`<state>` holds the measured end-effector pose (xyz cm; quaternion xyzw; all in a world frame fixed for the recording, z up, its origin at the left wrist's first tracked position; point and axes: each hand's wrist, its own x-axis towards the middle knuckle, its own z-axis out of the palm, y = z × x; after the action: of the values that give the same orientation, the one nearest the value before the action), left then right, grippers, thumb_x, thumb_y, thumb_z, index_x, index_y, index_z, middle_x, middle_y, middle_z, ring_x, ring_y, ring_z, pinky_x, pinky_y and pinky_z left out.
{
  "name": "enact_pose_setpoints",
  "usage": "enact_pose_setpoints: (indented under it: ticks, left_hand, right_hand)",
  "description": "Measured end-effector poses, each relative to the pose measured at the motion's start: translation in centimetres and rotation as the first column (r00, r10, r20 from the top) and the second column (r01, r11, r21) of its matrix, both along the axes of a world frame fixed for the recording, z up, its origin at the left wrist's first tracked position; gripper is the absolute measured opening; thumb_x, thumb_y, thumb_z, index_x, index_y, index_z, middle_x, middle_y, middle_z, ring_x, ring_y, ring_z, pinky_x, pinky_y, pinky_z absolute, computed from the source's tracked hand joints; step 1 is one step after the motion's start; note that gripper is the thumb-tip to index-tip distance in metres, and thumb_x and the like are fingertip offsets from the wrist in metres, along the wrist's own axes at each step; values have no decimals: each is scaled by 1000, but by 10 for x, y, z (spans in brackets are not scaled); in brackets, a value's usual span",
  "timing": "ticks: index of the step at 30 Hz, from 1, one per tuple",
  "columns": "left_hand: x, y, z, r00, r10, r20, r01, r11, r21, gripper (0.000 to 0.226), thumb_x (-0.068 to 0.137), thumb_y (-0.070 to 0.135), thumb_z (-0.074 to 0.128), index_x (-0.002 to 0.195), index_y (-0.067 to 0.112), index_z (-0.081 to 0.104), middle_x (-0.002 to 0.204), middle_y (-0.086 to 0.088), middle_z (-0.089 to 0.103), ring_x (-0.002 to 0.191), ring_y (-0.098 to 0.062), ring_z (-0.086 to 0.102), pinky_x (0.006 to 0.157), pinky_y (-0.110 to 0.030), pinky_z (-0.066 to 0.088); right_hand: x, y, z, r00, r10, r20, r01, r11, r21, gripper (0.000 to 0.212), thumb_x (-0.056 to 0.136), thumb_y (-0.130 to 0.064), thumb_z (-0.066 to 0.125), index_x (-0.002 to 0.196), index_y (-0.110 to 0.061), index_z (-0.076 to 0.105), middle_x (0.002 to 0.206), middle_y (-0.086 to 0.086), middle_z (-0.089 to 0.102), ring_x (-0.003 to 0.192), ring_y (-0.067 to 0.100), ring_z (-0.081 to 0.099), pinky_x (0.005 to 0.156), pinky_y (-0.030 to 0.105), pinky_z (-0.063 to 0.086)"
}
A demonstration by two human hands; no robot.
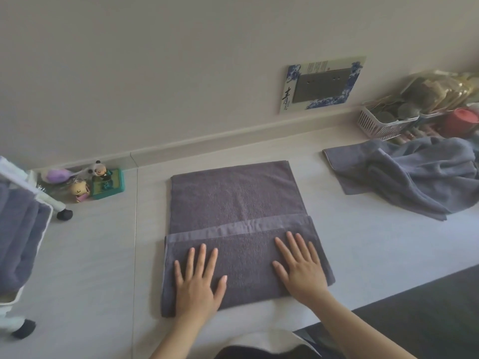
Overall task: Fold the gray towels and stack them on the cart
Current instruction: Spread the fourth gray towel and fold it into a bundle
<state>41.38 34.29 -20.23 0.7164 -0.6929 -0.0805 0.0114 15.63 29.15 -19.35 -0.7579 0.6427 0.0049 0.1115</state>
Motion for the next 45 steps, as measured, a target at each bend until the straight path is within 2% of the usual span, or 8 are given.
enact_pose_setpoints:
  ticks: [5, 7, 10, 15, 27, 31, 37, 45]
  left_hand:
    - [15, -5, 1, 997, -22, -73, 24, 1000, 20, 64, 94, 58, 15, 141, 23, 41, 150, -6, 37, 140, -25, 22, 112, -47, 6]
    - [16, -7, 5, 980, -85, -177, 74, 995, -65, 52, 91, 53, 36, 130, 25, 54, 144, -9, 44, 134, -27, 33, 110, -43, 14]
    - [16, 3, 12, 905, -260, -337, 187, 954, -233, 19, 80, 47, 56, 90, 32, 64, 111, 13, 53, 100, -14, 53, 87, -28, 33]
    - [21, 18, 2, 838, -252, -484, 229, 967, -107, 37, 67, 59, 67, 96, 39, 59, 103, 23, 45, 93, 3, 42, 86, -16, 31]
    - [11, -2, 14, 877, -156, -454, 103, 985, -139, 23, 76, 42, 59, 77, 22, 67, 81, 12, 63, 83, -5, 51, 74, -16, 35]
    - [12, -20, 43, 926, -53, -374, 91, 992, 84, 17, 88, 39, 58, 94, 23, 61, 94, 8, 67, 93, -17, 59, 74, -29, 40]
    - [23, -48, 110, 865, -7, -502, 309, 796, 521, 12, 88, 38, 62, 82, 31, 54, 73, 16, 59, 68, 1, 52, 64, -17, 38]
    - [35, -120, 162, 867, -67, -494, 339, 805, 487, 10, 89, 35, 62, 92, 25, 63, 59, 19, 52, 51, 9, 46, 54, -9, 33]
  right_hand:
    - [-11, -5, 2, 999, -28, 23, 27, 998, 58, 61, 93, -60, 11, 146, -31, 23, 152, 0, 25, 142, 21, 19, 115, 34, -3]
    - [-14, -5, 6, 995, 19, 99, -21, 999, 26, 61, 93, -62, 10, 141, -35, 36, 150, -5, 31, 140, 21, 22, 114, 41, 13]
    - [-19, 6, 18, 941, 171, 291, -138, 982, -130, 47, 92, -64, 27, 103, -39, 65, 108, -15, 62, 104, 11, 43, 82, 38, 47]
    - [-26, 23, 9, 914, 229, 335, -220, 973, -65, 45, 73, -76, 45, 104, -47, 62, 112, -17, 59, 104, 8, 41, 83, 32, 36]
    - [-4, 11, 11, 929, 107, 355, -34, 978, -206, 32, 72, -53, 51, 72, -30, 73, 83, -13, 64, 85, 11, 42, 69, 35, 40]
    - [5, -10, 53, 965, 116, 234, -145, 983, 111, 26, 87, -44, 54, 94, -26, 72, 94, -11, 65, 92, 16, 55, 80, 32, 43]
    - [-1, -49, 117, 929, 232, 289, -355, 781, 514, 36, 88, -40, 58, 54, -29, 53, 48, -17, 52, 49, -4, 45, 54, 13, 34]
    - [4, -119, 139, 931, 206, 301, -344, 770, 537, 45, 87, -48, 58, 49, -25, 53, 50, -10, 41, 46, 2, 35, 57, 21, 30]
